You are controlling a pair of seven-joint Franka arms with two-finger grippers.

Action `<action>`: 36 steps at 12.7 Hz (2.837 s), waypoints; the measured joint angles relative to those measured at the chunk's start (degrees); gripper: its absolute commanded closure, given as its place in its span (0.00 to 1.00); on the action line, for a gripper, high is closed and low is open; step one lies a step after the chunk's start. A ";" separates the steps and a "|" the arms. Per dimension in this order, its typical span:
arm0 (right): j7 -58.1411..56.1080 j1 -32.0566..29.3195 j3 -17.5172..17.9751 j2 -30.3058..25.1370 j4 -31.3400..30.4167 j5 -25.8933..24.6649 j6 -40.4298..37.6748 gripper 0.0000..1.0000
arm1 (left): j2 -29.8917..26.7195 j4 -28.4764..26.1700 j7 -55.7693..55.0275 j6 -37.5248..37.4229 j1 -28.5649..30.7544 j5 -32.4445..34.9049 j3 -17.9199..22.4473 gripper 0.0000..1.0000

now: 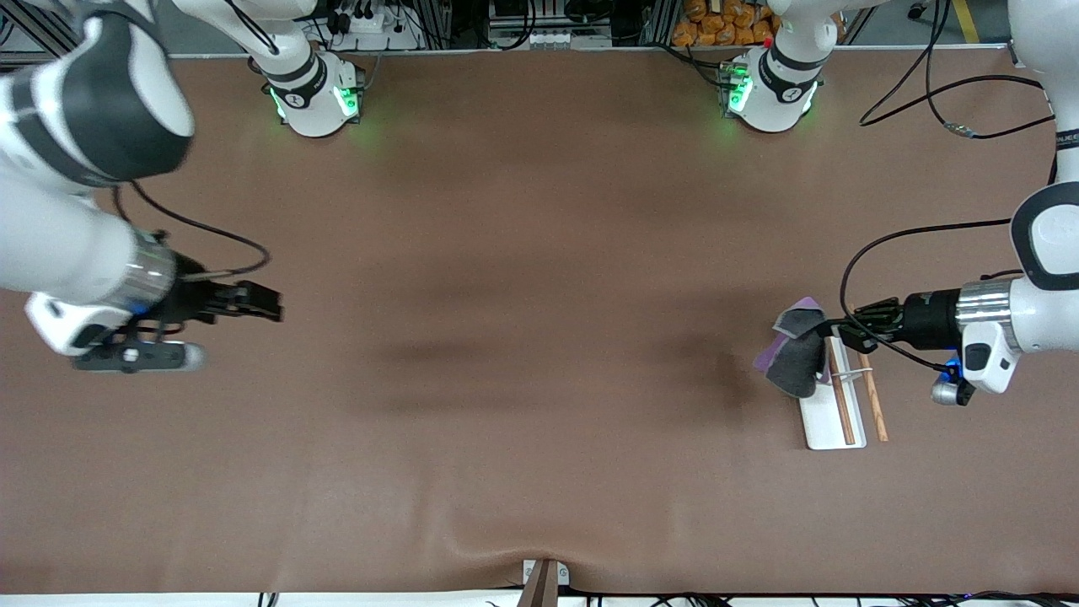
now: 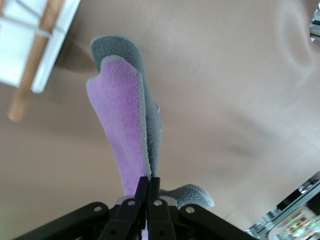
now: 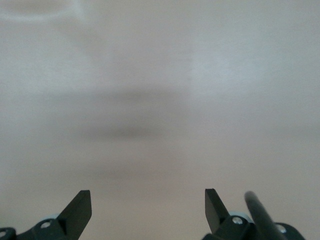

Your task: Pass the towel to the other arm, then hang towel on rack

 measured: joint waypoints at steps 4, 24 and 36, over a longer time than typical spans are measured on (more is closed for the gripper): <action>-12.68 -2.57 -8.96 -6.39 -2.52 -0.15 -2.42 0.00 | 1.22 0.15 7.70 0.54 3.72 4.87 0.04 1.00; -9.90 -0.79 -16.29 -24.04 -19.91 -0.14 -5.42 0.00 | 9.75 2.36 32.26 2.43 15.99 6.54 0.18 0.89; -4.73 -1.24 -16.09 -24.06 -19.62 -0.22 -5.11 0.00 | 6.32 4.99 30.57 2.18 15.36 9.80 -1.33 0.00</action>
